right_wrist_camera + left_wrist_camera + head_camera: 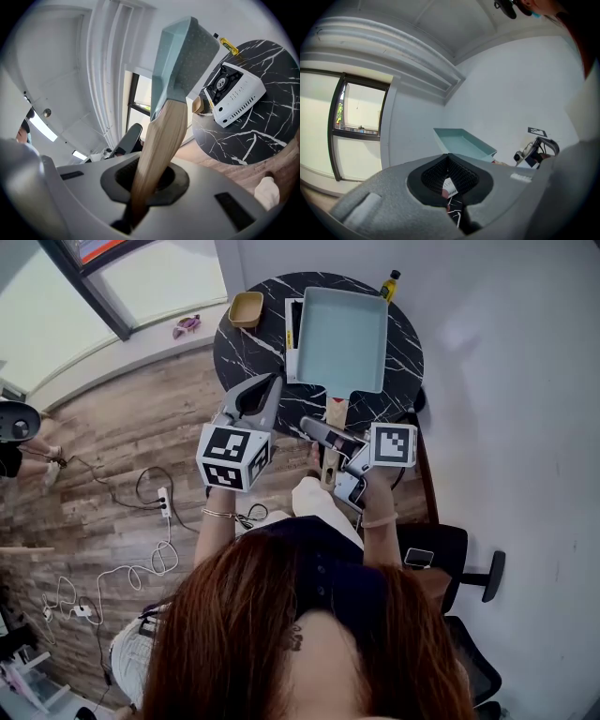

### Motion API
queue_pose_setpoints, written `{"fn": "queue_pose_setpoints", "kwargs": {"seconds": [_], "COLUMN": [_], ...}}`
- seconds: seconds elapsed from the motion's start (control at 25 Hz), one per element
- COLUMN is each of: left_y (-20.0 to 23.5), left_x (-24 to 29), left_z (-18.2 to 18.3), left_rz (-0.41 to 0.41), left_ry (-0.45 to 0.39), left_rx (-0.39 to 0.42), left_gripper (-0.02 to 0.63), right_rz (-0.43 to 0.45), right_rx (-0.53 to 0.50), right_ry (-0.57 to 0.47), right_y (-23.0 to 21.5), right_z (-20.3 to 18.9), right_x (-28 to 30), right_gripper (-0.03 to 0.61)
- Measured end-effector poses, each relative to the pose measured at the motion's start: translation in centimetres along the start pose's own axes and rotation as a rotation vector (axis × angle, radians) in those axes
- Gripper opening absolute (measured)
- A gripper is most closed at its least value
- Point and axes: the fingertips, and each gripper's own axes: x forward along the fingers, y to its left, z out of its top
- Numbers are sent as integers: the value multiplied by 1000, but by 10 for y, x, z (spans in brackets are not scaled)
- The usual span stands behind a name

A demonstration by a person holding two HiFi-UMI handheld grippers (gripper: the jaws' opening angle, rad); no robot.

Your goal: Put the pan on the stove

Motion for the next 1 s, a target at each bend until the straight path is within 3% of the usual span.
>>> {"fn": "queue_pose_setpoints", "kwargs": {"seconds": [1.0], "left_y": [23], "left_x": [70], "left_z": [4], "left_rz": [16], "left_ry": [20], "left_rx": [-3], "left_gripper": [11], "right_rz": [3], "right_rx": [28], "right_ry": [18], "right_y": [-41], "right_z": [61], "right_x": [8], "right_gripper": [28]}}
